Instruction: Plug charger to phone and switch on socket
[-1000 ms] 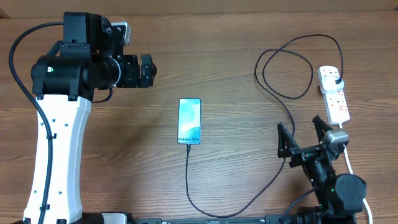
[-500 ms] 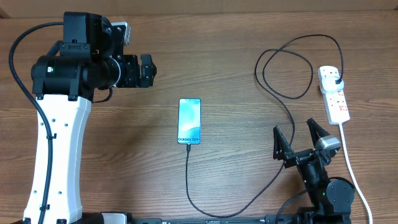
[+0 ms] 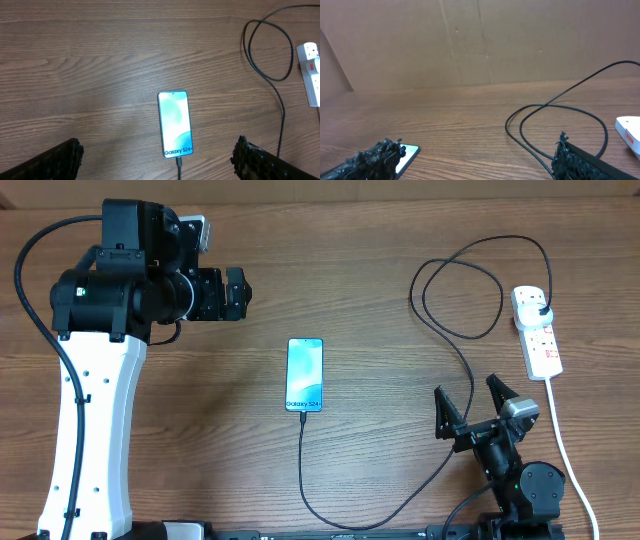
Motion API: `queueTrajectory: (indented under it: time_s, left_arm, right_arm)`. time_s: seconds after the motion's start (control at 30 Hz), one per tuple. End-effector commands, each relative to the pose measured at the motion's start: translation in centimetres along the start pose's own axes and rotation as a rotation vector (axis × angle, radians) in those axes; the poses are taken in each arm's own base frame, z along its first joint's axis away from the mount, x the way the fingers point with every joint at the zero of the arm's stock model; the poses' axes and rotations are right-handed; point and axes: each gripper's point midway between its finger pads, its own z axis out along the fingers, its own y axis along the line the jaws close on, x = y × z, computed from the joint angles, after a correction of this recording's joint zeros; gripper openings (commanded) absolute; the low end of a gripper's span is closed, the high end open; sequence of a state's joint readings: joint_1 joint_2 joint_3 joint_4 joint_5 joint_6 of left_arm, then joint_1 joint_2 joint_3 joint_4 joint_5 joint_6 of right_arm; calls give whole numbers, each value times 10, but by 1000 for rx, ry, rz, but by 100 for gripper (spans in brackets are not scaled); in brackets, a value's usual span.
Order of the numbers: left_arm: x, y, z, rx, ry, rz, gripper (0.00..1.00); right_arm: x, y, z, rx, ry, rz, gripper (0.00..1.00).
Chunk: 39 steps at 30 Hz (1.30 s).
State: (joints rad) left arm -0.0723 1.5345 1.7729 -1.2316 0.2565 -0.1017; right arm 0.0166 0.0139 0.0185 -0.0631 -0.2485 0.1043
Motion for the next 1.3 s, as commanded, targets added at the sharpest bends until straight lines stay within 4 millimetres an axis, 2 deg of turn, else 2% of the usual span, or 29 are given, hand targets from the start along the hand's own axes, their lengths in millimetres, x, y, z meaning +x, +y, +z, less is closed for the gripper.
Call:
queueTrajectory:
  time_s: [0.0, 0.87, 0.97, 1.07, 1.17, 1.27]
  left_arm:
    - [-2, -3, -1, 2, -7, 12, 100]
    - [-2, -3, -1, 2, -7, 14, 100]
    - [-5, 22, -3, -142, -17, 72, 100]
    - [-7, 36, -12, -232, -40, 74, 100]
    - [-6, 34, -22, -233, -64, 77, 100]
    - [8, 33, -29, -234, -64, 77, 99]
  right_arm:
    - [2, 3, 0, -16, -2, -2, 100]
    - [2, 3, 0, -16, -2, -3, 100]
    - [2, 3, 0, -16, -2, -3, 100]
    - [2, 3, 0, -16, -2, -3, 100]
    - [2, 3, 0, -16, -2, -3, 100]
    - [2, 3, 0, -16, -2, -3, 100]
